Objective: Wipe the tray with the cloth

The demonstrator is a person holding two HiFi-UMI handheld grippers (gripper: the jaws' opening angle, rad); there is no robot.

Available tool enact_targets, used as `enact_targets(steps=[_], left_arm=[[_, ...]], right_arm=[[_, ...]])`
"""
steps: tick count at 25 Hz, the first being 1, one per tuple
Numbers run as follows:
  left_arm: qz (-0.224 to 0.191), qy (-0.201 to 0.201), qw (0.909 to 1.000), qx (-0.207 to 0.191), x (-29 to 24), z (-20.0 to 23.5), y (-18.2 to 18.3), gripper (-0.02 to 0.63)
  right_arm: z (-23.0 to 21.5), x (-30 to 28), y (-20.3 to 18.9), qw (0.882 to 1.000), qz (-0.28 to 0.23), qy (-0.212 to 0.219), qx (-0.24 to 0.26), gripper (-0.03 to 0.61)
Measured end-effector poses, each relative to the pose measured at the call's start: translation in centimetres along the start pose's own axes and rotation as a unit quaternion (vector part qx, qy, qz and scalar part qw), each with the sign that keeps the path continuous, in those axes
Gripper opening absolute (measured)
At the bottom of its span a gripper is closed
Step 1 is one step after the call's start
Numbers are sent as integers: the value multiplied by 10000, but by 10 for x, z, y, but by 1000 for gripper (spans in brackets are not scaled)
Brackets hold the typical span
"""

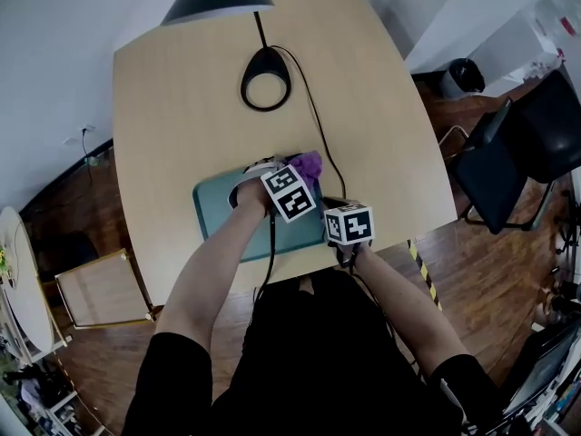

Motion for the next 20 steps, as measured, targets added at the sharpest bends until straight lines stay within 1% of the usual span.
enact_targets(steps=[2,5,7,9,11,13,15,18,20], left_arm=[[22,-72,9994,335,-1,18,11,153],[-22,-260,9982,539,3,17,27,152],[5,-512,9970,583,3,-2,25,152],[-20,-724,9951,675,3,-28,15,152],[-115,-805,9940,730,5,-53,5,152],[-176,-844,9943,630,10,-79,-2,152],[-191,-904,9948,441,15,-108,-8,152],[-240,-892,9957,-85,21,-149,-18,152],[-353,-686,9959,-480,26,-165,-24,146]], right_arm=[[2,1,2,10000,-12,25,8,21],[2,1,4,10000,-17,69,-1,21],[0,0,2,10000,4,67,-4,21],[-2,-1,-3,10000,39,54,-13,21],[-5,-1,-3,10000,27,44,0,21],[-8,-1,-3,10000,6,53,4,21],[-11,-3,-3,10000,2,79,-16,21],[-15,-4,-3,10000,28,7,-13,20],[-18,-3,-2,10000,45,-65,28,21]])
Point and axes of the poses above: the fingertips, and each gripper's own axes: x backward along the fingers, z to its left, y out of its top, the point moved 6 cm from there along x, backward along the fingers, and after that the axes turned 13 degrees about z, right-handed, at the moved point
